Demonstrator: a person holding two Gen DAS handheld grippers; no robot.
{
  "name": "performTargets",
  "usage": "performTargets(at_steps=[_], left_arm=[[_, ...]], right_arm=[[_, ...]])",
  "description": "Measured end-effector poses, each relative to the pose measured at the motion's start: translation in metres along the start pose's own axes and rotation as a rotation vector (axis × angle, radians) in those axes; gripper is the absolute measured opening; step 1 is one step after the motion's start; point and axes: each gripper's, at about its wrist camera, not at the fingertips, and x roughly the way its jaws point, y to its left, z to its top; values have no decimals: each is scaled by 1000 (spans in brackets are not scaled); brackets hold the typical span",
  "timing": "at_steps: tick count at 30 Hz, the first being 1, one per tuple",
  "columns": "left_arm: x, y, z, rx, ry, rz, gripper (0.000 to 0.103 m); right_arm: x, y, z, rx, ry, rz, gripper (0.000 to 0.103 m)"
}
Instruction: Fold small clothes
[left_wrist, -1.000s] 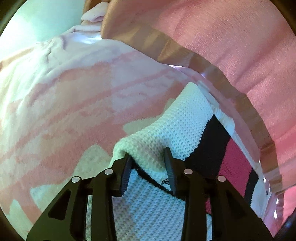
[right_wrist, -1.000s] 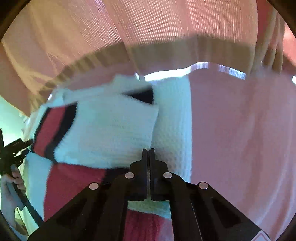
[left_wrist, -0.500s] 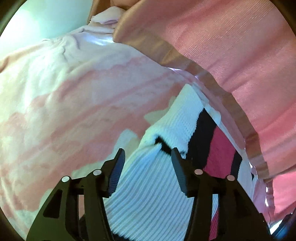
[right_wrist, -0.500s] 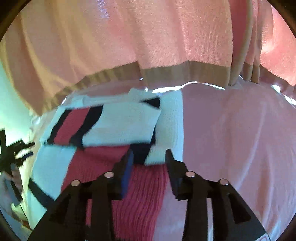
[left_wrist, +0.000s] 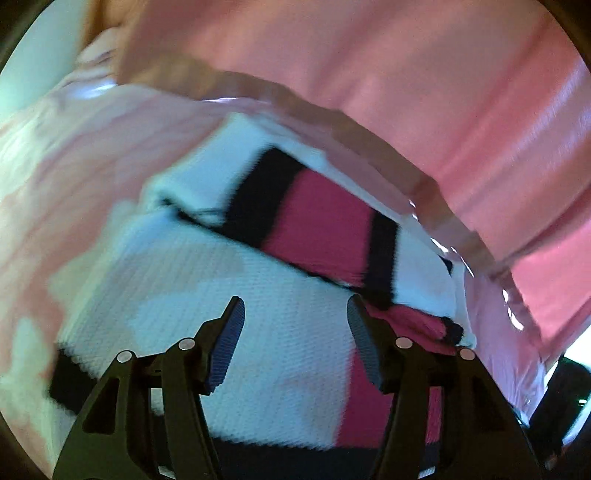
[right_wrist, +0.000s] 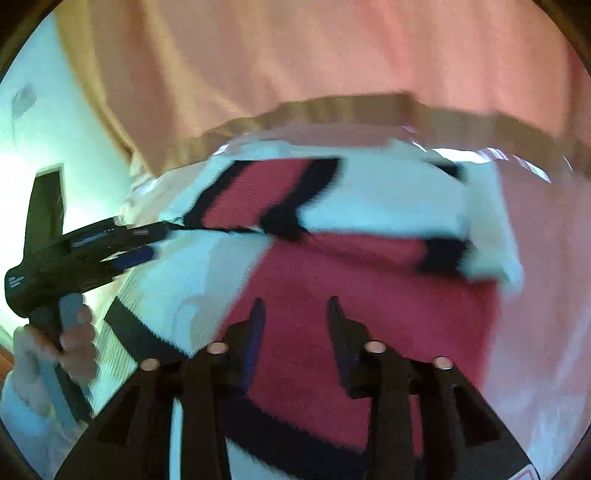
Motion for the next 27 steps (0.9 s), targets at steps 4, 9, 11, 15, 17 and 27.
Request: performTargets(at_steps=[4,9,11,15,17,27], left_arm=[[33,-35,19,16,-5,6,56],[87,-59,21,97,88,61,56],[103,-58,13,121,123,119,57],[105,-60,13,122,114,137,58],[106,-61,13,127,111,136,58],[-49,28,-5,45,-15,115,84]], right_arm=[[13,-22,34,26,-28,-100,19],[31,-94,28,106,54,-255,16],[30,-122,17,121,74,-229,8],[-9,-126,25,167,1,-247,1],[11,-132,14,118,114,-327,0],[-120,-78,-94,196,7,-177,56]])
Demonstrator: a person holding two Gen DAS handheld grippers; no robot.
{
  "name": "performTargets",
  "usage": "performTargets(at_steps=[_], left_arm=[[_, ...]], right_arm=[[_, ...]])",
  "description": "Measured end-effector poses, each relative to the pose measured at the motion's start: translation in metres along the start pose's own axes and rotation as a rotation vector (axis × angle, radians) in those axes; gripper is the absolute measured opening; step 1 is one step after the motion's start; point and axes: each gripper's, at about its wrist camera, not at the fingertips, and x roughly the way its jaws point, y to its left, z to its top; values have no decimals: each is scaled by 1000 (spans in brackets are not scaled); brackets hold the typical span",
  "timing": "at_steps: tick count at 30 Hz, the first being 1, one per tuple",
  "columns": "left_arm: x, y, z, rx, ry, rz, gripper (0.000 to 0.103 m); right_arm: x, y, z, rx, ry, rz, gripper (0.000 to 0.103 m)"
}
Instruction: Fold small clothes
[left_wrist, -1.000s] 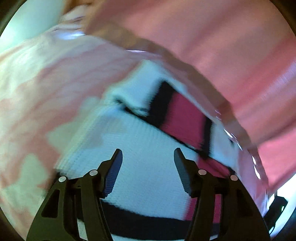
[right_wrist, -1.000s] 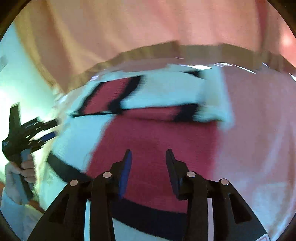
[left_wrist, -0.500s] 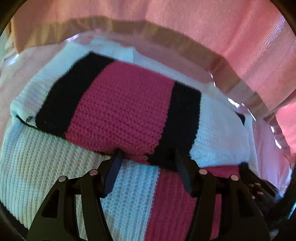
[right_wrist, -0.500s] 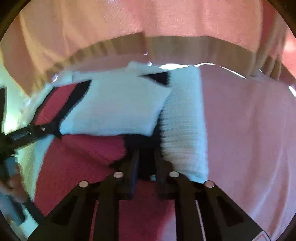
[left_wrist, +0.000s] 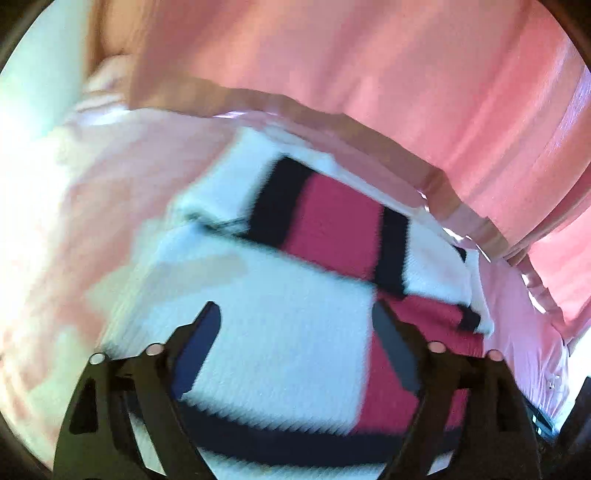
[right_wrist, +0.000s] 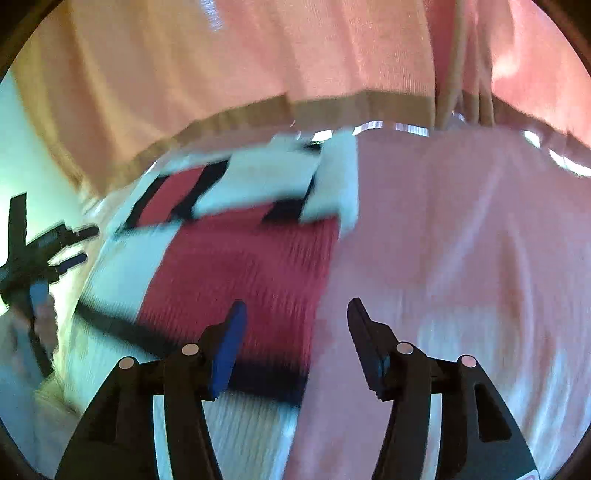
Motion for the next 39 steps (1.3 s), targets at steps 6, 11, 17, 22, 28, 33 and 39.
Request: performTargets(at_steps=[6,11,17,22,28,33,39], left_arm=[[-47,94,-65,-121,112,98,84],[-56,135,-113,-264,212,41,84],[-55,112,-126,-132,153,92,84],[-51,103,-128,-112,162,11,13],[-92,76,-144,-118,128,-103,10],[-170,37,-181,-20,101,-245,10],[-251,6,-223,35,59,-380,10]], right_arm=[[-14,10,-105,64,166,116,56],[-9,28,-137,91,184,194,58],[5,42,-127,88,141,220,55],[9,33,-120,135,122,225,7],[-66,7,-115,119,-49,199,5],[-138,-16,-138,84,-57,149,5],[-216,-27,-183,61,20,157,5]])
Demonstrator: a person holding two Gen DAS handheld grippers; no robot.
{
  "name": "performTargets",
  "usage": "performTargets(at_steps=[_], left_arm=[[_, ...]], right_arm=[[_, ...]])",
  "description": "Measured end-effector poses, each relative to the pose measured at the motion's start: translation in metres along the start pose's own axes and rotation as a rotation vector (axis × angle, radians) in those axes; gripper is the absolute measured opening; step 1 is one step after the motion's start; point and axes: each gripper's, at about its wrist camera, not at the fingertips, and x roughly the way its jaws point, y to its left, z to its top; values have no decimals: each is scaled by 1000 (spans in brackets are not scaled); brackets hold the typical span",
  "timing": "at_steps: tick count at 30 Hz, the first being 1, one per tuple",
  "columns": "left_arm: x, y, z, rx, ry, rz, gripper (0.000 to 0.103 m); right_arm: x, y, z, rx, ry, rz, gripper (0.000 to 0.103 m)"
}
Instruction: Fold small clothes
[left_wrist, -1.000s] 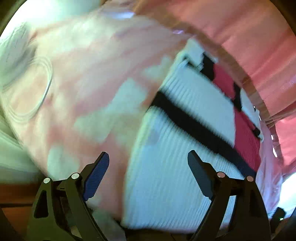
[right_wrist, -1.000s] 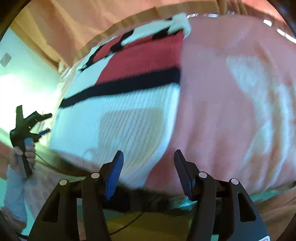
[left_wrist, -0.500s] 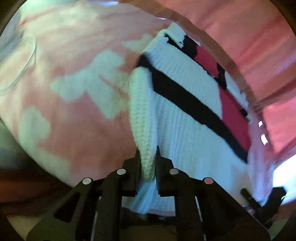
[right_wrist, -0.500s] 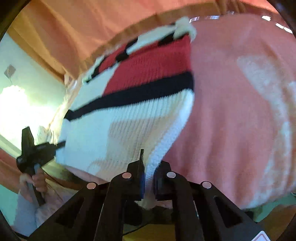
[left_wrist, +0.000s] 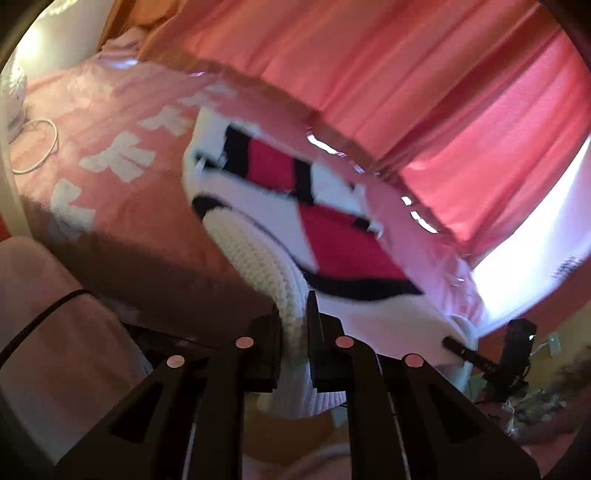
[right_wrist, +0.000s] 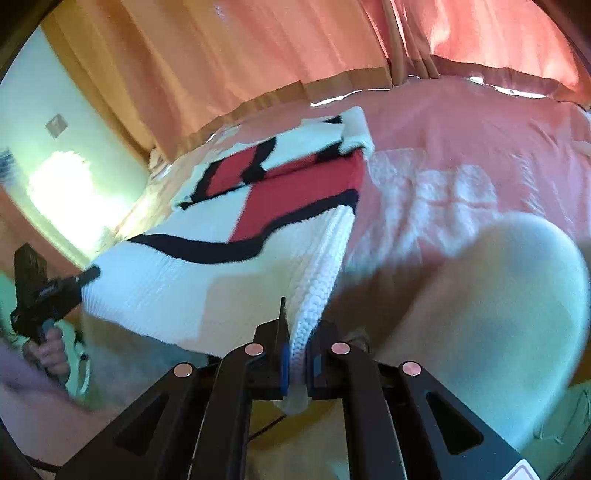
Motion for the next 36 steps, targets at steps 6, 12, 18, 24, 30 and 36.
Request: performTargets(at_steps=[6,12,18,24,30,36], left_arm=[[-17,-30,75,67,-167,-11,11],[102,-1,192,23,-173,126,13],[239,62,237,-42,-19,360,17],[254,95,249,-158,-63,335,57],[225,101,262,-196,-258,388,79],[246,90,251,-57,-133,365,79]], right_arm=[[-35,20,73,-147,-192,43,6],[82,-25,214,-75,-207,80,6],[232,-88,271,113,18,2,12],[246,-106,286,176,-56,55,33],[209,-100,288,150,-275,-11,69],[223,-96,272,94,-108,-81,69]])
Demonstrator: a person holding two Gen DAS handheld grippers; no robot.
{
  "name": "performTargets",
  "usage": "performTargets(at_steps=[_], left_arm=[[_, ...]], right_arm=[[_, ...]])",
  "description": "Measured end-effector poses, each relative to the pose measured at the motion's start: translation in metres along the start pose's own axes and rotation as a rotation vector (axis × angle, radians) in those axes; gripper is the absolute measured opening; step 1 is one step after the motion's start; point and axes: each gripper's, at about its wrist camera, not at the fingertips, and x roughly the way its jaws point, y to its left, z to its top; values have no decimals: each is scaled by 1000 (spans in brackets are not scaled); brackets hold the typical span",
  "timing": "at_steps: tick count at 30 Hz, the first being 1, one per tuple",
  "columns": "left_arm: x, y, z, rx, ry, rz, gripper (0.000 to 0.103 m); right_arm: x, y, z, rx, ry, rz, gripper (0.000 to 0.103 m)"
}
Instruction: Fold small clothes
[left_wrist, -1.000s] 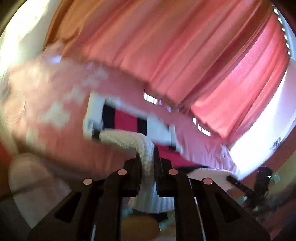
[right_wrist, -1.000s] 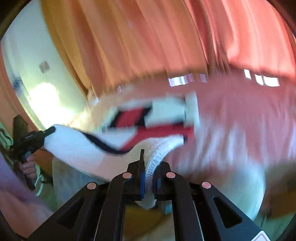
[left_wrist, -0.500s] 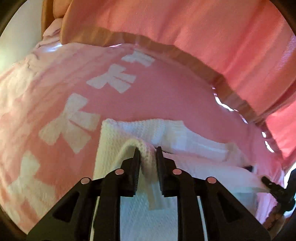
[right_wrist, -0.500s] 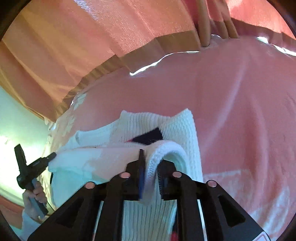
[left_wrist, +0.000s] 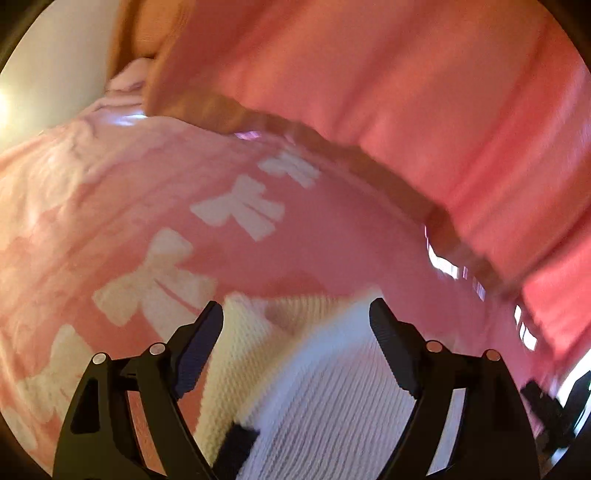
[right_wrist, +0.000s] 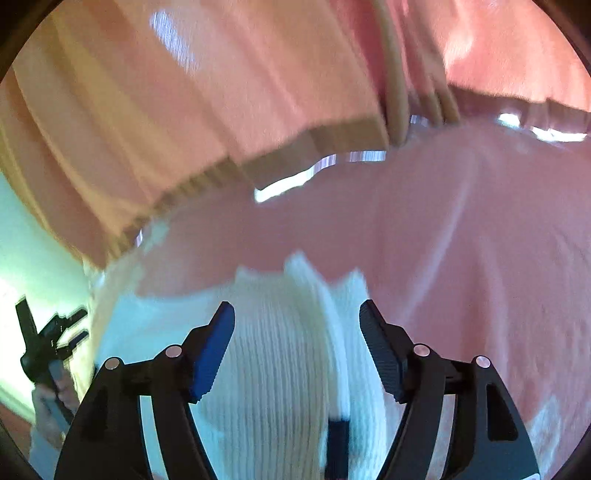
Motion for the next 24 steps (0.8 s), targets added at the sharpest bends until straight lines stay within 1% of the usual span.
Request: performTargets(at_steps=[1,2,3,4,5,6,7,8,9,10,11,13,14,15,16,17,18,19,20,21,22,23,24], left_arm=[[9,-6,-5,45,36,6,79],[14,-9,-9,68,51,11,79],[20,-13,-13,96,69,16,77],[28,-18,-17,127,96,32,73],[34,-20,-20,137,122,38,60],[42,-21,-22,139,160,34,44],[46,-21,-24,132,180,37,37],[51,-20,-25,119,196,47,22],[51,-20,-25,111,196,54,8],[49,-20,-23,105,189,52,7],[45,-20,-20,96,172,41,7],[28,-19,-11,69,110,9,6],[17,-17,-5,58,73,-4,6],[13,-14,-1,50,59,1,6],[16,-8,1,46,65,36,6],[23,-4,0,39,87,69,7],[33,1,-2,33,119,94,7],[48,7,-7,28,170,126,7],[54,8,-12,34,190,140,7],[55,5,-13,55,184,152,7],[50,-2,-12,96,169,169,8],[45,-6,-10,111,160,176,10],[36,-11,-8,119,133,181,11]], right_arm=[[6,2,-6,-25,32,-18,69],[10,4,-9,-43,44,-33,69],[16,5,-14,-65,53,-51,69],[22,7,-16,-83,62,-67,69],[28,9,-18,-102,74,-88,69],[33,9,-19,-116,77,-112,69],[38,9,-20,-122,83,-131,68],[45,7,-20,-121,98,-137,57],[50,7,-21,-116,111,-122,22],[52,6,-20,-115,120,-113,6],[50,9,-17,-113,114,-101,7],[27,20,-8,-126,28,-62,7],[10,28,-2,-149,-34,-44,7],[-3,32,3,-162,-80,-39,7],[-7,31,6,-167,-101,-44,7],[-1,25,7,-162,-88,-70,7],[15,15,6,-141,-35,-104,7],[29,7,3,-124,18,-122,7],[52,-6,-6,-91,107,-160,7],[64,-13,-13,-70,149,-169,7],[61,-11,-14,-70,119,-169,7],[56,-7,-13,-83,111,-186,9],[47,1,-10,-105,91,-208,13]])
